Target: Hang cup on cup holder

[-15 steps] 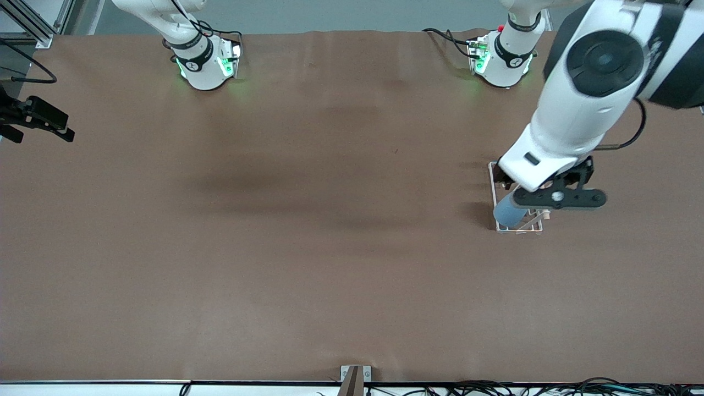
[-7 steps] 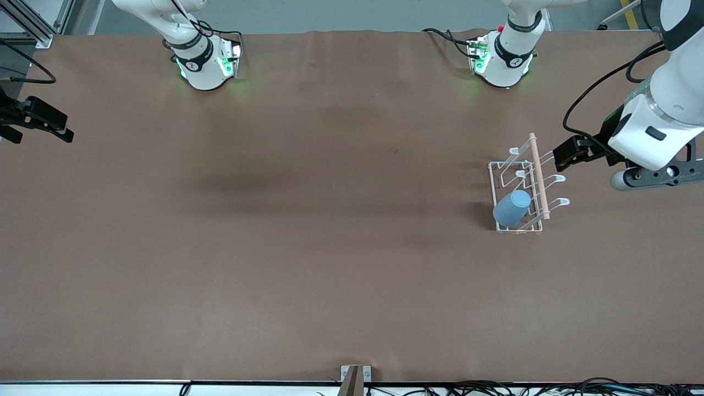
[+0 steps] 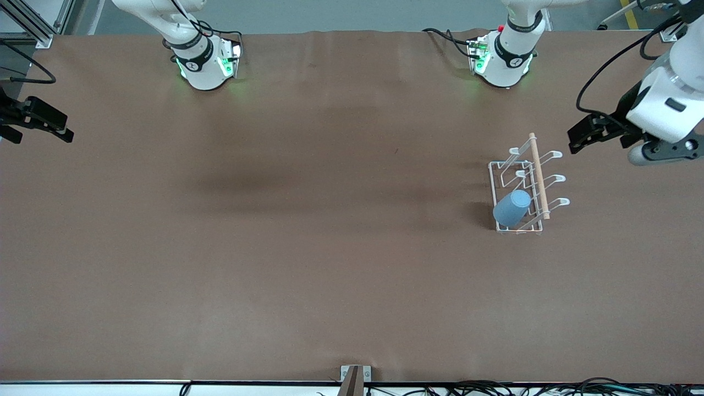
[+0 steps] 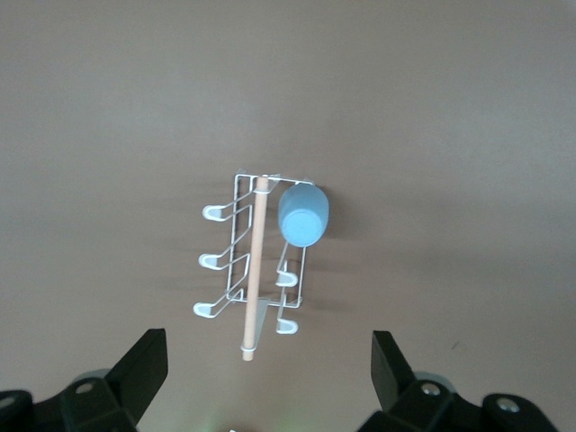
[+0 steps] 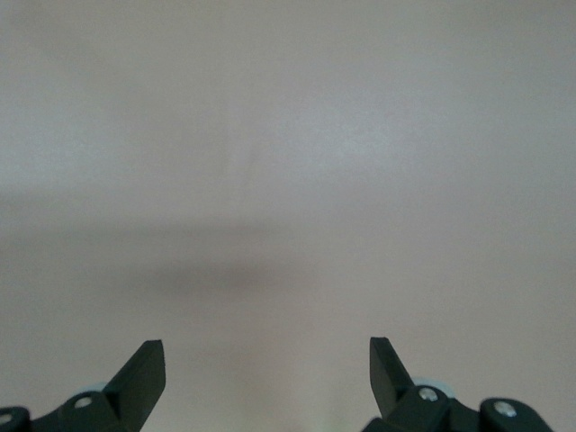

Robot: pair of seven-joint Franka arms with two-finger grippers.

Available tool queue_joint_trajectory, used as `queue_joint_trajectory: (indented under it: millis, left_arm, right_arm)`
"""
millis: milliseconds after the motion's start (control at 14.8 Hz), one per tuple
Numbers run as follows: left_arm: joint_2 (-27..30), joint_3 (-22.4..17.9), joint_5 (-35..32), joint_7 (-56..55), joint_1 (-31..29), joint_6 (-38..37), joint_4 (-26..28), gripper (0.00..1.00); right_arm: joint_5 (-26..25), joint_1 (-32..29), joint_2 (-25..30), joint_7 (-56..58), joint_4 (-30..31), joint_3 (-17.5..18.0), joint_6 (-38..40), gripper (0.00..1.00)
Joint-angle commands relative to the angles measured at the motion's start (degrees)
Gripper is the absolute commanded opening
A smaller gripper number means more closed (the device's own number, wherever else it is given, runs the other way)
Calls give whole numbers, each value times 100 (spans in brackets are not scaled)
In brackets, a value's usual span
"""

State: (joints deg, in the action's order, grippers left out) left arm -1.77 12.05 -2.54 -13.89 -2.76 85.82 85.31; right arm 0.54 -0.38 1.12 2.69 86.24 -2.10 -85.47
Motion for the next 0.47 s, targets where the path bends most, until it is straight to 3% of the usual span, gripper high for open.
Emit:
queue_joint_trajectory:
  millis: [0, 135, 406]
  left_arm:
    - [852, -159, 122, 290, 21, 505, 1073, 100]
    - [1134, -159, 131, 299, 12, 594, 1382, 100]
    - [1161, -159, 157, 317, -14, 532, 1295, 100]
  right_arm:
    - [-19, 3, 46, -23, 51, -10, -40, 100]
    - [-19, 3, 46, -23, 51, -10, -40, 100]
    - [-19, -6, 46, -23, 51, -10, -40, 100]
